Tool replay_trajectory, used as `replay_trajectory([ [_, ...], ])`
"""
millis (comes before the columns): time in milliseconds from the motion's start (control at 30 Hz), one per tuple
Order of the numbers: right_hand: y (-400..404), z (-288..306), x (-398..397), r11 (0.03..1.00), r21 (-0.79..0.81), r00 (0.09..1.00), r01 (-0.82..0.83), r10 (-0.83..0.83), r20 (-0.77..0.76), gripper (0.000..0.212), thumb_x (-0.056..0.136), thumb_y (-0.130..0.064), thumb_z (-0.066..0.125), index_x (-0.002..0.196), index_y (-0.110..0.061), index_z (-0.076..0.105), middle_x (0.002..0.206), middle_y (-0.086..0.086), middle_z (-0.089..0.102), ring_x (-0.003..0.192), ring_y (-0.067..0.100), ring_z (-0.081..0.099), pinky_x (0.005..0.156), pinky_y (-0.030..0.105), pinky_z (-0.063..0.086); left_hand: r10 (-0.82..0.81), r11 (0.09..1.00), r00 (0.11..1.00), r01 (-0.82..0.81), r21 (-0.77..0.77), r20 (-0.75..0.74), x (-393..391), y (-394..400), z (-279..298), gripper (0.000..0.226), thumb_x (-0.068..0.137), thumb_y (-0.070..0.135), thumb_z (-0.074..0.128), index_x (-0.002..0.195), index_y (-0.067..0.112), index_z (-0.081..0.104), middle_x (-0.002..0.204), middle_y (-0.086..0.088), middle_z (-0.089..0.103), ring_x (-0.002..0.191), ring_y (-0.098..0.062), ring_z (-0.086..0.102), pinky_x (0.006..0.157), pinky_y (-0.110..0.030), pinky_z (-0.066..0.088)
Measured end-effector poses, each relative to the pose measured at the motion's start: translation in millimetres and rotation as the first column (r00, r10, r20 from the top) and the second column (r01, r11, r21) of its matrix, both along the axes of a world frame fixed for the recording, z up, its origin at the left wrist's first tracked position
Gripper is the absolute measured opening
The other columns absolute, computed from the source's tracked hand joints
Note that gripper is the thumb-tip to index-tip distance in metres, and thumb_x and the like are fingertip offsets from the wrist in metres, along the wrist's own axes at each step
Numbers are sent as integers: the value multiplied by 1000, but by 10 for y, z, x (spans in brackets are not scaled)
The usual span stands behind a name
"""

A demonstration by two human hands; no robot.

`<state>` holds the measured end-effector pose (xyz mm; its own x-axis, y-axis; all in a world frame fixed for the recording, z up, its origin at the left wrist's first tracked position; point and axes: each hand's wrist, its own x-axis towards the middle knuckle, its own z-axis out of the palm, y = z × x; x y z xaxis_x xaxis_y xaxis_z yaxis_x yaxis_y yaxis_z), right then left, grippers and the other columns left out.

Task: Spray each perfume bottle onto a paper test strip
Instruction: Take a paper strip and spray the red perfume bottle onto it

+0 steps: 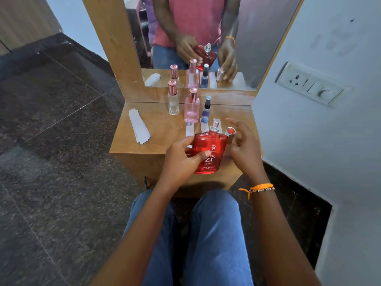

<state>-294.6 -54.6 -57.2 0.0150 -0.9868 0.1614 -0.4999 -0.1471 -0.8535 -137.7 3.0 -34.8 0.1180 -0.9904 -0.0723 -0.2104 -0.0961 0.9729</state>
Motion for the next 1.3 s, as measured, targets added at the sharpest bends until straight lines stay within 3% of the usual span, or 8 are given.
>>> replay_trajectory([
  [67,-18,-24,28,1000,-16,999,-5,5,-46,51,77,16,53,117,-14,63,110,3,61,96,17,56,78,17,47,4,1000,1000,-4,12,1,11,8,-6,29,78,14,74,100,29,66,96,3,72,90,-15,68,83,-40,57],
  [167,-22,-25,45,997,-44,994,56,-60,-90,40,78,16,50,107,-7,65,95,1,57,87,21,56,82,36,51,-2,1000,1000,2,23,-1,21,13,-17,30,78,14,74,105,25,67,96,2,72,91,-15,67,83,-39,57],
  [333,74,196,-3,994,-65,988,86,-77,135,28,87,-1,61,109,-19,56,103,4,65,96,16,62,81,8,45,-25,999,999,25,32,-22,36,28,-21,34,79,16,73,111,24,65,101,2,71,96,-16,66,82,-35,57],
  [467,137,502,28,994,-70,928,-81,101,359,28,87,-3,64,111,-17,58,105,1,66,92,11,62,84,22,51,-43,999,998,44,20,-45,38,49,-15,35,79,15,73,111,24,66,102,1,72,97,-17,66,85,-39,56],
  [700,192,647,61,929,-3,889,-370,355,290,34,93,2,54,123,-16,57,69,-21,65,75,-8,61,73,11,51,-59,998,993,61,16,-106,67,94,17,32,80,15,71,110,27,65,102,-1,72,98,-18,66,83,-39,57],
  [867,241,678,41,912,6,840,-410,375,392,34,94,-4,53,126,-15,58,103,-2,72,97,7,67,82,21,54,-113,992,949,123,14,-293,65,155,59,25,85,11,65,106,24,65,97,-2,71,92,-16,67,72,-28,56],
  [1033,257,671,23,909,-24,780,-415,370,504,31,91,-10,57,121,-17,60,110,1,72,107,22,66,92,37,55,-131,990,905,140,-7,-404,35,182,56,22,87,8,61,107,17,65,95,-3,70,89,-15,66,69,-23,53],
  [1300,274,682,82,934,-31,828,-357,332,453,32,89,1,59,115,-17,63,97,-9,76,96,11,70,78,22,56,-103,994,921,103,-19,-375,86,165,97,25,88,6,60,111,16,62,95,-4,69,79,-5,68,64,-21,53],
])
